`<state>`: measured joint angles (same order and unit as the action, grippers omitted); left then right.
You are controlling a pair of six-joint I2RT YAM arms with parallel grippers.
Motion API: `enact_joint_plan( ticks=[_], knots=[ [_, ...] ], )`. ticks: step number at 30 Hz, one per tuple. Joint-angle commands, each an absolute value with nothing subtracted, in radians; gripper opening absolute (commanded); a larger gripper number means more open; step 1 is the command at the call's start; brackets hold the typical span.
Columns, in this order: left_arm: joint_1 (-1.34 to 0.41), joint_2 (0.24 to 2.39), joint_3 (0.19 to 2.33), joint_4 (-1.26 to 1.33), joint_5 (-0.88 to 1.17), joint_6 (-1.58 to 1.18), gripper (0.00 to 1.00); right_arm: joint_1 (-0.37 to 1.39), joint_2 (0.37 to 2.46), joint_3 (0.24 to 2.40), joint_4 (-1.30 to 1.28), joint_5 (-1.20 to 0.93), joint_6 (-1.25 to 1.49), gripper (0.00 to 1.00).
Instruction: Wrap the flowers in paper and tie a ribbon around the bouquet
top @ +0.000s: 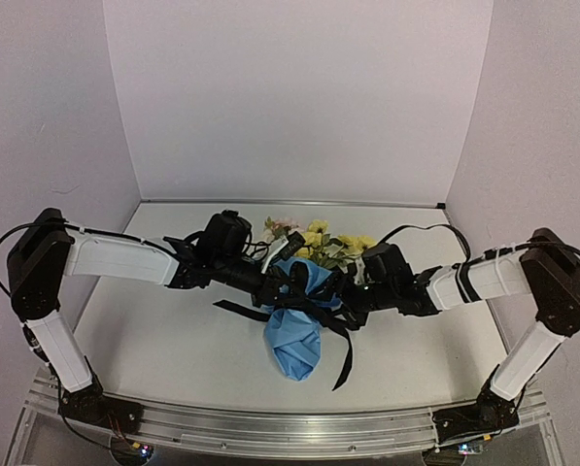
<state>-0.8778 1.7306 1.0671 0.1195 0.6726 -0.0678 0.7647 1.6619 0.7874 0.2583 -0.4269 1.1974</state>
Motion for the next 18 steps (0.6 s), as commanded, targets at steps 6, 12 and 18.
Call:
enact_joint_plan(
  ticks=[6, 12, 18],
  knots=[
    [-0.906, 1.792, 1.267, -0.100, 0.621, 0.118, 0.05, 0.772, 1.452, 0.804, 0.089, -0.247, 1.164, 0.79],
    [-0.938, 1.866, 1.378, -0.232, 0.555, 0.169, 0.05, 0.770, 1.326, 0.764, 0.007, -0.115, 1.171, 0.79],
    [-0.974, 1.908, 1.421, -0.276, 0.442, 0.195, 0.06, 0.770, 1.220, 0.747, -0.030, -0.095, 1.178, 0.77]
  ],
)
